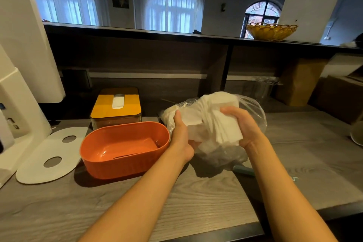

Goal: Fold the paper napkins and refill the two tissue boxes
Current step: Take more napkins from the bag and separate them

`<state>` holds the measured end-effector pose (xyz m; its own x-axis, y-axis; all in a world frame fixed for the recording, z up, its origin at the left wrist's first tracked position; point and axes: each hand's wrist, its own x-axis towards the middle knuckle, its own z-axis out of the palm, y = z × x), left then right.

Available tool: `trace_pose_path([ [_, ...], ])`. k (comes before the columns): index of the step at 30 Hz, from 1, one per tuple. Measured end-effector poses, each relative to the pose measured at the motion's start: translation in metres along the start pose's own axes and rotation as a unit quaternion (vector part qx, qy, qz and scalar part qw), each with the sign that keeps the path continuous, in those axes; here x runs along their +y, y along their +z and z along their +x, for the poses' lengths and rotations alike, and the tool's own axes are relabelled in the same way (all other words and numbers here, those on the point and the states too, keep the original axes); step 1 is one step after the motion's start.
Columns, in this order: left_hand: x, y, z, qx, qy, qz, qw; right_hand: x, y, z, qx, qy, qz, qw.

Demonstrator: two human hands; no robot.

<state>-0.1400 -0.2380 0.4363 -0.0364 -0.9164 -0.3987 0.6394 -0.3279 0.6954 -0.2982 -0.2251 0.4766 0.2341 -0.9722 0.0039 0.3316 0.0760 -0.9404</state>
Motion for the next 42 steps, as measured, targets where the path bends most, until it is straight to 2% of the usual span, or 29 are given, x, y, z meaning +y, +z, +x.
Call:
trace_pose_path([
  [2,0.000,0.000,-0.002,-0.018,-0.001,0.004,1.000,0.002,0.004,0.001,0.011,0.025,-0.046,0.999],
  [5,0.001,0.002,-0.006,-0.073,0.004,0.013,0.997,0.001,0.007,0.002,0.059,0.007,-0.034,0.998],
  [10,-0.002,0.003,-0.007,-0.093,0.049,0.019,0.994,-0.002,0.004,0.000,0.124,-0.085,0.119,0.982],
  [13,-0.002,0.001,0.000,-0.087,0.113,0.016,0.990,-0.004,0.006,-0.003,0.107,-0.097,0.156,0.977],
  [15,-0.002,0.000,0.002,-0.083,0.139,0.005,0.987,-0.002,0.009,-0.002,0.083,-0.079,0.117,0.987],
  [18,-0.003,-0.002,0.006,-0.087,0.137,-0.023,0.987,0.003,0.013,-0.001,0.033,-0.027,-0.036,0.998],
  [21,-0.003,-0.001,0.007,-0.075,0.121,-0.027,0.989,0.005,0.015,0.000,0.020,-0.019,-0.160,0.987],
  [26,0.002,0.001,0.005,-0.055,0.113,-0.053,0.991,0.003,0.005,0.003,0.006,-0.031,-0.251,0.968],
  [28,0.003,0.000,0.003,-0.062,0.124,-0.066,0.988,0.001,0.002,0.003,0.019,-0.033,-0.239,0.970],
  [32,0.000,0.002,0.001,-0.084,0.105,-0.069,0.989,-0.001,0.003,0.003,0.045,-0.096,0.019,0.994],
  [33,-0.002,0.002,-0.001,-0.093,0.094,-0.064,0.989,0.000,0.006,0.004,0.048,-0.109,0.038,0.992],
  [37,-0.005,0.004,-0.009,-0.146,0.092,-0.047,0.984,0.018,0.029,0.016,0.096,-0.130,-0.085,0.983],
  [39,-0.005,0.002,-0.010,-0.157,0.092,-0.043,0.982,0.026,0.032,0.022,0.135,-0.145,-0.166,0.966],
  [42,-0.004,-0.001,-0.011,-0.170,0.104,0.030,0.980,0.031,0.029,0.027,0.162,-0.153,-0.225,0.949],
])
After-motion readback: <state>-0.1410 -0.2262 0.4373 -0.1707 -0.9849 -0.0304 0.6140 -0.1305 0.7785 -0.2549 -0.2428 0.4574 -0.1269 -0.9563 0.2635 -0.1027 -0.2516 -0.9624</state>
